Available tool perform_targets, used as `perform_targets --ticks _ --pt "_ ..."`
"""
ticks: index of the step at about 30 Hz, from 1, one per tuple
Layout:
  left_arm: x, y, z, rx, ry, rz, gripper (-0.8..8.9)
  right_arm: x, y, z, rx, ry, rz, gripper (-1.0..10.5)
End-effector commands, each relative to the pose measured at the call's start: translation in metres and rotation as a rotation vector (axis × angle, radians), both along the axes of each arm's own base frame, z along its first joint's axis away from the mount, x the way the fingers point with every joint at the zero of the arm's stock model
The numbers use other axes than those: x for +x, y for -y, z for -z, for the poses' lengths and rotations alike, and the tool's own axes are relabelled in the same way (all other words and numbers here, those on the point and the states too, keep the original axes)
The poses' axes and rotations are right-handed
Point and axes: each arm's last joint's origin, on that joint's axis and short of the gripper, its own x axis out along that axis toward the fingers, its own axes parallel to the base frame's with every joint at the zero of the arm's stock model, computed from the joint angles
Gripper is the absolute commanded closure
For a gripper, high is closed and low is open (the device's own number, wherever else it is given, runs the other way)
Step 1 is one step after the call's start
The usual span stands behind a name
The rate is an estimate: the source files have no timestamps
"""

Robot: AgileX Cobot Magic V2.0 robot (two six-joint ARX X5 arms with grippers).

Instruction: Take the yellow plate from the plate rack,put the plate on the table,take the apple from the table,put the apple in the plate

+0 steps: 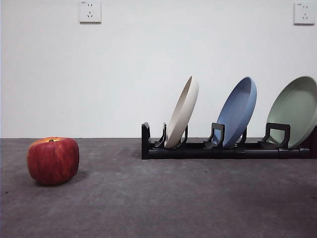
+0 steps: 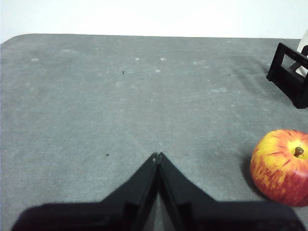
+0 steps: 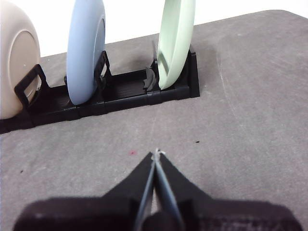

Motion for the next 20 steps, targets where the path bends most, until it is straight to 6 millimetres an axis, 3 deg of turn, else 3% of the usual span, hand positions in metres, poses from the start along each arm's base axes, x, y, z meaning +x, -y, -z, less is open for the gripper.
perform_targets --ticks 1,7,16,20 --pt "0.000 0.000 0.003 -0.007 -0.004 0.000 8.17 0.001 0.000 0.002 0.005 0.005 0.001 9.5" --pt "0.000 0.001 -0.002 -0.028 0.003 0.030 8.21 0.000 -0.001 -0.006 0.101 0.043 -0.004 9.6" --pt "0.004 0.002 -0.049 -0.096 -0.025 0.058 8.21 -0.002 -0.001 -0.063 0.114 0.098 -0.019 9.6" --pt "0.011 0.003 -0.049 -0.097 -0.058 0.061 8.21 0.006 -0.002 -0.064 0.110 0.020 -0.031 9.6"
